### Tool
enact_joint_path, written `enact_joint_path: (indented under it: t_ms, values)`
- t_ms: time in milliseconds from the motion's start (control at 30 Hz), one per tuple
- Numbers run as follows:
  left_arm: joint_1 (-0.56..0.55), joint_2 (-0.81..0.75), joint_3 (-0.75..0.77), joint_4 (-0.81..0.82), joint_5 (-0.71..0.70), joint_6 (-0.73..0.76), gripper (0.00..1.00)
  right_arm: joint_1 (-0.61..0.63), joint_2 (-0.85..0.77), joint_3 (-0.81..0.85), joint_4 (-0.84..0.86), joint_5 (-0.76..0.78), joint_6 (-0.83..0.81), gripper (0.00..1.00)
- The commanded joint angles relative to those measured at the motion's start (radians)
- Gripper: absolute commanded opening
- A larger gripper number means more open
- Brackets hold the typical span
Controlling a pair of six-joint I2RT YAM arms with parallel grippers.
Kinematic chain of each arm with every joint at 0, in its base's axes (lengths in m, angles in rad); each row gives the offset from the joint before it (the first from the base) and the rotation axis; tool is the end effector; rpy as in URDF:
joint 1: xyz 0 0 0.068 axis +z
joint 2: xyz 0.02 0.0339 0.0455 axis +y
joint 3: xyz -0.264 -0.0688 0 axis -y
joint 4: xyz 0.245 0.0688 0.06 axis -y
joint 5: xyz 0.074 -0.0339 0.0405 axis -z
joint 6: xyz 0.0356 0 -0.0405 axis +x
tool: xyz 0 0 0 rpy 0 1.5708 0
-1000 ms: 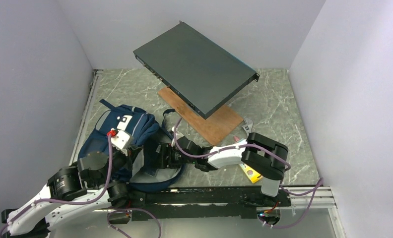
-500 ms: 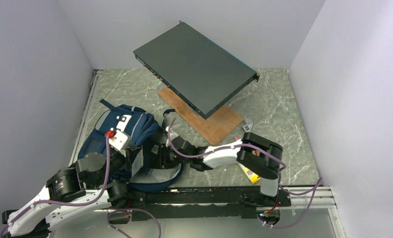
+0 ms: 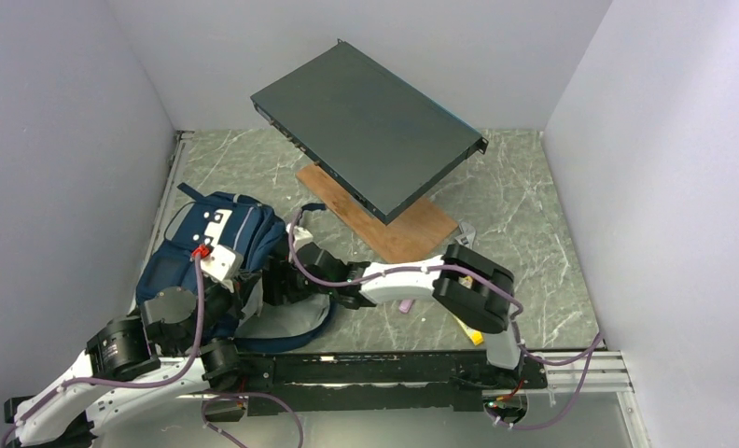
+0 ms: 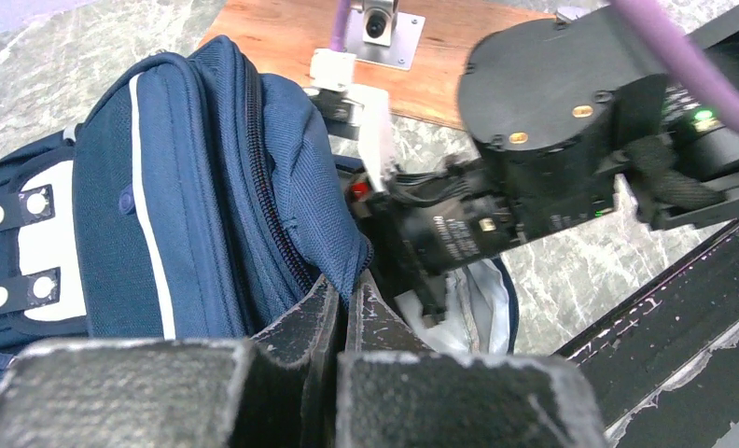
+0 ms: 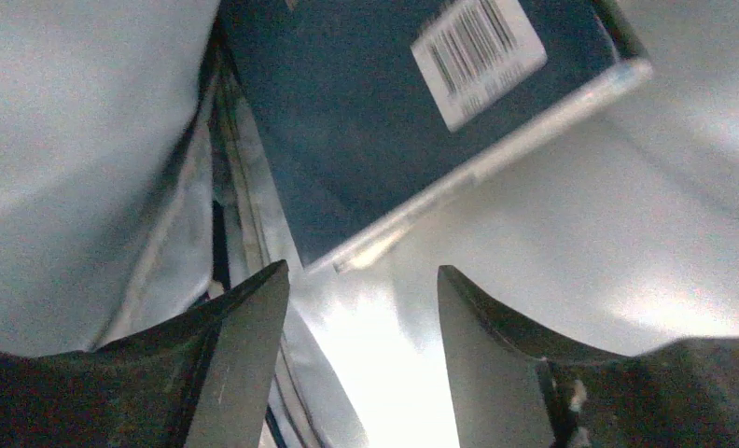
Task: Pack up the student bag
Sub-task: Place the book in the student bag.
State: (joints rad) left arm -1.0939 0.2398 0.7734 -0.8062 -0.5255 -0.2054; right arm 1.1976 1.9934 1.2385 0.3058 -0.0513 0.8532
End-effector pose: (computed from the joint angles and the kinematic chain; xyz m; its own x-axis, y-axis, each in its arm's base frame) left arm 0.0365 -0.0317 0.3243 -0.2325 0.0656 -0.9704 0.5101 0.8577 -0.0642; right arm 0.1611 0.4165 0.1825 -0.8174 -0.0239 -0.5756 -0.5033 0.5157 0.6933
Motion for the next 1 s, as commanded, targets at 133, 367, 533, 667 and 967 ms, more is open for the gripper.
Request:
enact_joint_path:
  t_ms: [133, 367, 533, 667, 967]
  values:
    - [-0.001, -0.008, 0.024, 0.104, -0.017, -0.007, 0.00, 0.050, -0.288, -0.146, -0.135, 0.136, -0.181, 0.71]
    - [-0.001, 0.024, 0.025, 0.101, -0.022, -0.011, 0.00, 0.068, -0.461, -0.209, -0.293, 0.247, -0.253, 0.74]
    - [-0.001, 0.042, 0.030, 0.091, -0.037, -0.017, 0.00, 0.066, -0.576, -0.252, -0.357, 0.334, -0.286, 0.77]
    - [-0.001, 0.042, 0.024, 0.092, -0.054, -0.014, 0.00, 0.068, -0.650, -0.284, -0.381, 0.358, -0.273, 0.77]
    - [-0.001, 0.135, 0.028, 0.087, -0.066, -0.021, 0.00, 0.067, -0.775, -0.503, -0.320, 0.458, -0.213, 0.77]
